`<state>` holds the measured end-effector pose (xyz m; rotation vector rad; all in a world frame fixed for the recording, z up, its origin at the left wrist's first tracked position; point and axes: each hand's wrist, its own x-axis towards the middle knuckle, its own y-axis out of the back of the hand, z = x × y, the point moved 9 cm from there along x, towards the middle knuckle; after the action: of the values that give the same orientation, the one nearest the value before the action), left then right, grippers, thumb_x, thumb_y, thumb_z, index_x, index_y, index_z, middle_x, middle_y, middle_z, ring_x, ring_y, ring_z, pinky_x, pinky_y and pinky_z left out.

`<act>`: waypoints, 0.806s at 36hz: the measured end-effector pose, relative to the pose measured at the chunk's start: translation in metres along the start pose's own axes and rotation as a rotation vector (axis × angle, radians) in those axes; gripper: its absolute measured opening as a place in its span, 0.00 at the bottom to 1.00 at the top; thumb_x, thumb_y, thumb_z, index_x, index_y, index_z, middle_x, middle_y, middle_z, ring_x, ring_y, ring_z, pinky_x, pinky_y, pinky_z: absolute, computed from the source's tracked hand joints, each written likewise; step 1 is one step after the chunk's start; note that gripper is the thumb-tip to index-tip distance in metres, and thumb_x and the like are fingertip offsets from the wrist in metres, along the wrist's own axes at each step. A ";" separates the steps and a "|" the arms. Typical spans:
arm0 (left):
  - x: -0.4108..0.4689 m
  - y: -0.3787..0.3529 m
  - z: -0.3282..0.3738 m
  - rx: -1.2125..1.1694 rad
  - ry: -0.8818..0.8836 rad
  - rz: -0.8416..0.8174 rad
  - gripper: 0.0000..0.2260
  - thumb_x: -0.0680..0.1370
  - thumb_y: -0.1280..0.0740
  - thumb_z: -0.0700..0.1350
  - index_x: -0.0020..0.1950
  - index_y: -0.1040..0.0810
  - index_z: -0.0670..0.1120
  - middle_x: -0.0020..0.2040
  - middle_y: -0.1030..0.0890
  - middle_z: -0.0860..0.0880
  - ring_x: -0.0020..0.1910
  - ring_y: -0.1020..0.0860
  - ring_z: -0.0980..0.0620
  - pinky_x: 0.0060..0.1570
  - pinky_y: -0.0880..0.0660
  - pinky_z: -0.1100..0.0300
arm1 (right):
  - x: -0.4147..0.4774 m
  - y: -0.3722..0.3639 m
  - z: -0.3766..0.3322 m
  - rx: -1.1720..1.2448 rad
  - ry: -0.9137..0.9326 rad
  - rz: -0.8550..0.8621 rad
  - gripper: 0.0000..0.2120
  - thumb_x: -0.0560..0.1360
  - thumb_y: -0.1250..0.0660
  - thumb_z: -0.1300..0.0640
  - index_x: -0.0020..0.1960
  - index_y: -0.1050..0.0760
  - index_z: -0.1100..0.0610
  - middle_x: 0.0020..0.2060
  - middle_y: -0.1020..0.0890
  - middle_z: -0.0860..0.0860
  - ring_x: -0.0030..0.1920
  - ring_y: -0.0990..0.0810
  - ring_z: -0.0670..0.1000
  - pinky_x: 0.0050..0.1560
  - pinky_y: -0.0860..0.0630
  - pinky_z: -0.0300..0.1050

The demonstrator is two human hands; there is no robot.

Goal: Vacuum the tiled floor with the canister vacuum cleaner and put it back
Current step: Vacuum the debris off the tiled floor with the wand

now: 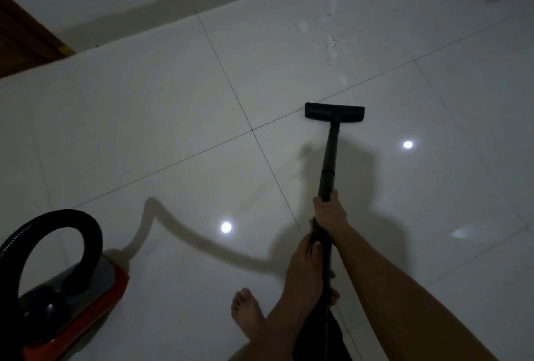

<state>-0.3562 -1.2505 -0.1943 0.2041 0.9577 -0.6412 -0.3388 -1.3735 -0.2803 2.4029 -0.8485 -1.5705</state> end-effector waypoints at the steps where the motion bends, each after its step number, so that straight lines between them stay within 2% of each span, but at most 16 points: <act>1: 0.003 -0.003 0.002 -0.010 0.002 0.001 0.17 0.83 0.49 0.47 0.70 0.32 0.48 0.35 0.24 0.45 0.19 0.27 0.57 0.20 0.29 0.66 | 0.004 0.003 -0.001 0.007 -0.002 0.003 0.27 0.82 0.44 0.56 0.78 0.49 0.53 0.49 0.26 0.59 0.29 0.27 0.49 0.21 0.32 0.36; 5: 0.020 -0.011 0.014 -0.008 0.002 0.019 0.16 0.83 0.48 0.46 0.69 0.30 0.47 0.36 0.23 0.46 0.19 0.26 0.59 0.22 0.29 0.69 | 0.024 0.012 -0.008 0.034 -0.008 -0.003 0.28 0.81 0.44 0.56 0.79 0.51 0.50 0.50 0.25 0.60 0.27 0.26 0.50 0.21 0.31 0.37; 9: 0.038 -0.018 0.031 -0.031 0.008 0.036 0.16 0.83 0.47 0.45 0.70 0.31 0.46 0.35 0.23 0.46 0.19 0.26 0.59 0.21 0.30 0.69 | 0.044 0.020 -0.022 0.076 -0.019 -0.030 0.31 0.81 0.43 0.56 0.79 0.53 0.47 0.54 0.23 0.62 0.27 0.25 0.51 0.27 0.28 0.42; 11: 0.048 -0.022 0.042 -0.057 0.016 0.045 0.17 0.83 0.47 0.46 0.70 0.31 0.47 0.34 0.23 0.46 0.19 0.26 0.58 0.21 0.30 0.68 | 0.054 0.025 -0.035 0.067 -0.012 -0.044 0.32 0.81 0.44 0.56 0.79 0.55 0.47 0.56 0.23 0.63 0.28 0.25 0.51 0.26 0.28 0.40; 16: 0.074 -0.032 0.081 -0.088 0.008 0.073 0.16 0.83 0.47 0.47 0.70 0.32 0.52 0.33 0.24 0.44 0.18 0.27 0.54 0.19 0.28 0.65 | 0.079 0.039 -0.077 0.049 0.003 -0.091 0.32 0.81 0.44 0.56 0.79 0.57 0.47 0.53 0.23 0.61 0.28 0.26 0.49 0.24 0.30 0.38; 20: 0.095 -0.038 0.116 -0.143 0.003 0.089 0.15 0.83 0.47 0.46 0.68 0.31 0.51 0.34 0.25 0.41 0.17 0.28 0.54 0.18 0.29 0.66 | 0.099 0.051 -0.116 0.001 0.026 -0.138 0.32 0.81 0.44 0.57 0.79 0.57 0.49 0.54 0.25 0.60 0.30 0.26 0.49 0.20 0.31 0.35; 23: 0.111 -0.035 0.139 -0.160 -0.012 0.100 0.16 0.83 0.47 0.45 0.70 0.31 0.48 0.34 0.25 0.41 0.18 0.27 0.54 0.18 0.28 0.65 | 0.111 0.053 -0.147 -0.057 0.046 -0.159 0.33 0.81 0.45 0.58 0.79 0.58 0.49 0.52 0.25 0.59 0.29 0.25 0.49 0.23 0.31 0.37; 26: 0.125 -0.028 0.160 -0.180 -0.022 0.113 0.16 0.83 0.47 0.45 0.69 0.32 0.50 0.34 0.26 0.41 0.17 0.28 0.53 0.18 0.29 0.65 | 0.121 0.050 -0.172 -0.104 0.046 -0.183 0.33 0.81 0.45 0.57 0.79 0.59 0.50 0.57 0.24 0.61 0.30 0.26 0.48 0.23 0.33 0.36; 29: 0.139 -0.017 0.178 -0.212 -0.031 0.123 0.14 0.83 0.47 0.46 0.68 0.31 0.50 0.34 0.26 0.40 0.18 0.28 0.51 0.18 0.30 0.65 | 0.131 0.046 -0.198 -0.131 0.061 -0.193 0.32 0.81 0.45 0.57 0.79 0.59 0.51 0.55 0.25 0.60 0.30 0.28 0.47 0.18 0.35 0.33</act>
<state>-0.1856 -1.3998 -0.2032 0.0642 0.9682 -0.4253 -0.1433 -1.5164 -0.2779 2.4856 -0.4987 -1.5543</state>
